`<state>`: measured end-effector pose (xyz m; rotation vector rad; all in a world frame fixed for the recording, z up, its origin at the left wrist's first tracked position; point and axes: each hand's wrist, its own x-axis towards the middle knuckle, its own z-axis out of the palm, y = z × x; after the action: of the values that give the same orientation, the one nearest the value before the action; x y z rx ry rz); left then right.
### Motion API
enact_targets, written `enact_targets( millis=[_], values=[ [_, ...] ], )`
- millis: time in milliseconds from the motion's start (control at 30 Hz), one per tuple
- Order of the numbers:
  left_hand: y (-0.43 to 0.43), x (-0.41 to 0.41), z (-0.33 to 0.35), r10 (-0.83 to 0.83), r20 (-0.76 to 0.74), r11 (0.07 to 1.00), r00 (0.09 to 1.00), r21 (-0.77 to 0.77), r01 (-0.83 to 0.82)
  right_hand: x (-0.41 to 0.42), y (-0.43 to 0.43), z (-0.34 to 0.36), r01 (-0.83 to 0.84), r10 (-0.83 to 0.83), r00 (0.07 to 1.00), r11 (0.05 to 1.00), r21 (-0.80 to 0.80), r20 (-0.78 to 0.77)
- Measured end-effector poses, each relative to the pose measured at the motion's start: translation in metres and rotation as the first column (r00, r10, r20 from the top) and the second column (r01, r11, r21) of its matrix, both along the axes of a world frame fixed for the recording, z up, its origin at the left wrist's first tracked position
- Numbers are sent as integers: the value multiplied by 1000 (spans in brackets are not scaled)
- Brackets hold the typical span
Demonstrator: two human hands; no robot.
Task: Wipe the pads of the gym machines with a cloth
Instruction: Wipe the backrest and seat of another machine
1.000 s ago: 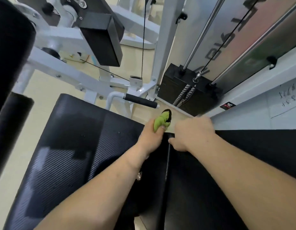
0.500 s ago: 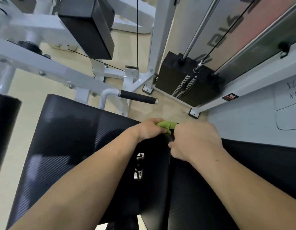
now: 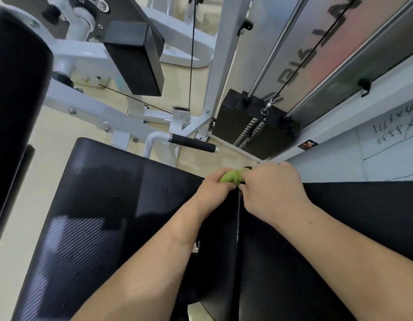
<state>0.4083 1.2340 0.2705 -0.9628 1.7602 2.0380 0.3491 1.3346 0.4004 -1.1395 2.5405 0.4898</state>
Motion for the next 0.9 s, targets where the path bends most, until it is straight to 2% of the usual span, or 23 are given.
enact_targets(
  millis=[67, 133, 233, 400, 500, 600, 733, 833, 900],
  values=[
    [11, 21, 7, 85, -71, 995, 994, -43, -89, 6, 7, 5, -39, 39, 999, 999, 8, -23],
    [34, 56, 11, 153, -141, 971, 978, -161, -175, 20, 19, 8, -98, 96, 994, 995, -29, -57],
    [82, 124, 9, 137, -167, 951, 976, -253, -176, 49, 36, 8, -160, 153, 985, 984, -75, -81],
    [145, 237, -6, 299, 31, 942, 954, -171, -290, 137, 72, 3, -188, 179, 982, 957, -221, -59],
    [167, 274, -6, 407, 60, 913, 912, -44, -405, 191, 104, 1, -187, 187, 982, 964, -192, -17],
    [180, 305, -2, 487, 86, 867, 869, 75, -493, 234, 144, 4, -220, 220, 975, 971, -95, -16],
    [166, 310, -22, 602, 206, 774, 772, 89, -627, 251, 170, 6, -326, 332, 940, 942, 85, -72],
    [157, 289, -37, 612, 241, 749, 754, 130, -650, 247, 169, 6, -399, 405, 909, 914, 72, -100],
    [164, 271, -40, 668, 235, 670, 706, 224, -708, 245, 168, -1, -432, 439, 890, 898, 85, -120]
  ],
)
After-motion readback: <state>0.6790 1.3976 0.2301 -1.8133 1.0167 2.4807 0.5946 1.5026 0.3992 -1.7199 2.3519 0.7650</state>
